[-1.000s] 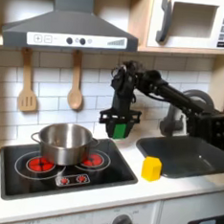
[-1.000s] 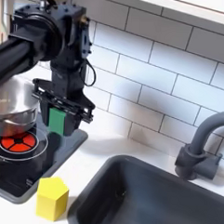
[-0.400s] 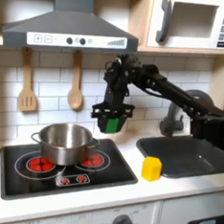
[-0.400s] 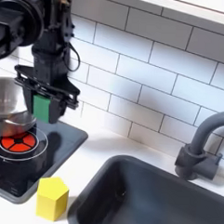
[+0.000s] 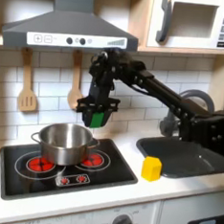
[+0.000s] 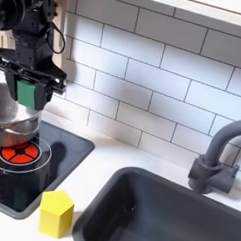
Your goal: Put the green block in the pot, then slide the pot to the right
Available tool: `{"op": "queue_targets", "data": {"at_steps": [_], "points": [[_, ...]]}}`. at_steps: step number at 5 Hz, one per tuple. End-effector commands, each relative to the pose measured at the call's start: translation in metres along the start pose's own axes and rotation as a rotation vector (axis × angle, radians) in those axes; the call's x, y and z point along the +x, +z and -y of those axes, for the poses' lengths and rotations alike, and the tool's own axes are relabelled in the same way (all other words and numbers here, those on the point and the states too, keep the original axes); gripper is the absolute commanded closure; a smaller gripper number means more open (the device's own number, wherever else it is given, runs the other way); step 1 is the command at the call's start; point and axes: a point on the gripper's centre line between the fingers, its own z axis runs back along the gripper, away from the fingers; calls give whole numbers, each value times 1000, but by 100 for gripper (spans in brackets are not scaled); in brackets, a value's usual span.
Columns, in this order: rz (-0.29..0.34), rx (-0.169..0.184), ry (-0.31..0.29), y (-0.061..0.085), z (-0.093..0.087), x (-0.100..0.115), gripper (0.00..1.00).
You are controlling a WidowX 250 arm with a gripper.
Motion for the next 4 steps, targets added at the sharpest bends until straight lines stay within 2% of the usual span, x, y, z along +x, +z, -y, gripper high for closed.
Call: {"op": "queue_targets", "data": {"at_steps": [1, 2, 4], "points": [[-3, 23, 27, -9, -25, 8, 100], [-9, 27, 46, -12, -34, 9, 100], [-14, 26, 37, -18, -35, 15, 100]]}}
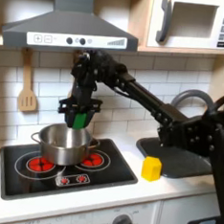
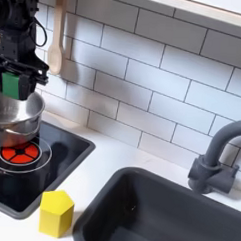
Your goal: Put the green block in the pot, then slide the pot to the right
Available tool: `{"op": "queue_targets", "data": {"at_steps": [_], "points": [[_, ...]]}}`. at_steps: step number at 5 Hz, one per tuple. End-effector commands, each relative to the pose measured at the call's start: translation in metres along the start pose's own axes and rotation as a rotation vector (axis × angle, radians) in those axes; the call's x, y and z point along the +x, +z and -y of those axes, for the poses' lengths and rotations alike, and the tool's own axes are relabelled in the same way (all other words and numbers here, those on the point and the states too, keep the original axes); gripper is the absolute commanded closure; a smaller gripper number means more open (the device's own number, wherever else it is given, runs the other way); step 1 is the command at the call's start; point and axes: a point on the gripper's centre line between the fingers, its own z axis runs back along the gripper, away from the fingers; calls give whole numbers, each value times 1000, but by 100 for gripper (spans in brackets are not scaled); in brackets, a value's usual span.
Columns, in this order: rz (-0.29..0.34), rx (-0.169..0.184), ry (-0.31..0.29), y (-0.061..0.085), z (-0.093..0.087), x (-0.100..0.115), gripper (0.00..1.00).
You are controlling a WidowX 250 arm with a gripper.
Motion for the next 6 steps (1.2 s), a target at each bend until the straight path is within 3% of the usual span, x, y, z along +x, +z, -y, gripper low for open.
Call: {"op": "queue_targets", "data": {"at_steps": [1, 3, 4, 5, 6], "points": [[-13, 8, 13, -5, -10, 0, 100], [-23, 2, 2, -8, -7, 3, 100], [-33, -2, 3, -9, -8, 1, 41], [-40, 2, 2, -10, -9, 1, 0], [-42, -4, -1, -9, -9, 0, 0]]}}
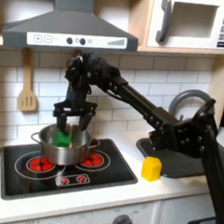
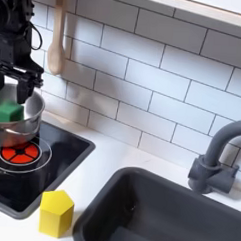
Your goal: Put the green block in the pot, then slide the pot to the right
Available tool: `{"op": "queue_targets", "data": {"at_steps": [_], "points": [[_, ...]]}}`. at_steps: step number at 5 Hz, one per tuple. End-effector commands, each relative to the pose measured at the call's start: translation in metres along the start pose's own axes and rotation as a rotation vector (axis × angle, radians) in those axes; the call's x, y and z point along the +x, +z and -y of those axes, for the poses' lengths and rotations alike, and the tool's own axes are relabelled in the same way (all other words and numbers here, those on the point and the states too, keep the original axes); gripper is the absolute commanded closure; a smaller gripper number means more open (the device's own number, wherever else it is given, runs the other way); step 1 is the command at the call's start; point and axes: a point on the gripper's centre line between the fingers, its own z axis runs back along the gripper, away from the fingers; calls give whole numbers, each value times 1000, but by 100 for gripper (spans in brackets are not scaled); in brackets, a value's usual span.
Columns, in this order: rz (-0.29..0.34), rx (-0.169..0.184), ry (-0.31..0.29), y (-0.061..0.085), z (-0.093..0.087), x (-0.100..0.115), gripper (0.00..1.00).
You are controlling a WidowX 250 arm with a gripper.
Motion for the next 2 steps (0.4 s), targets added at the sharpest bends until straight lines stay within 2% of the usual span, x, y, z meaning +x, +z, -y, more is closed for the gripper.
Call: {"op": "queue_targets", "data": {"at_steps": [1, 2], "points": [[1, -4, -13, 2, -2, -1, 0], [-24, 7, -11, -4, -8, -6, 0]]}}
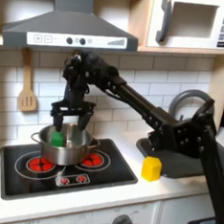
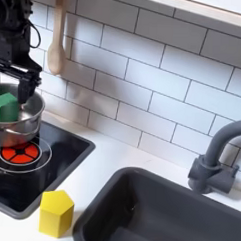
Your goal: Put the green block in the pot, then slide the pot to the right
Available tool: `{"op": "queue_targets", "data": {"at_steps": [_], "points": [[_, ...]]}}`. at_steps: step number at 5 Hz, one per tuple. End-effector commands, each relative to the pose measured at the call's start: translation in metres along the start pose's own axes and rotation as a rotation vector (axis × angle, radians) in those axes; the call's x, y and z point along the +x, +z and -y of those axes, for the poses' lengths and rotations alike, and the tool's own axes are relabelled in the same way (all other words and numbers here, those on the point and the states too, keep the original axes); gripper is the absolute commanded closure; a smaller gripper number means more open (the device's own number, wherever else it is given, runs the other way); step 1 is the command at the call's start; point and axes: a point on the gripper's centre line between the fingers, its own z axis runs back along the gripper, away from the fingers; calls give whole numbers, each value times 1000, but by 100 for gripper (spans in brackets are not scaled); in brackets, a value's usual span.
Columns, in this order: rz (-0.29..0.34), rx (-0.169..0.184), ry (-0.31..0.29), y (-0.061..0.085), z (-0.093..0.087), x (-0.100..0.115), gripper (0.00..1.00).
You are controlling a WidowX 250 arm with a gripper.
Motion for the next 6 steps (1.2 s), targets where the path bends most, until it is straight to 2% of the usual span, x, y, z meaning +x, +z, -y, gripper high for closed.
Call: {"op": "queue_targets", "data": {"at_steps": [1, 3, 4, 5, 6], "points": [[-33, -9, -12, -9, 1, -4, 0], [-71, -16, -18, -24, 4, -5, 0], [-76, -20, -23, -25, 4, -7, 0], [-97, -27, -28, -30, 9, -13, 0], [-128, -41, -39, -41, 18, -19, 0]]}}
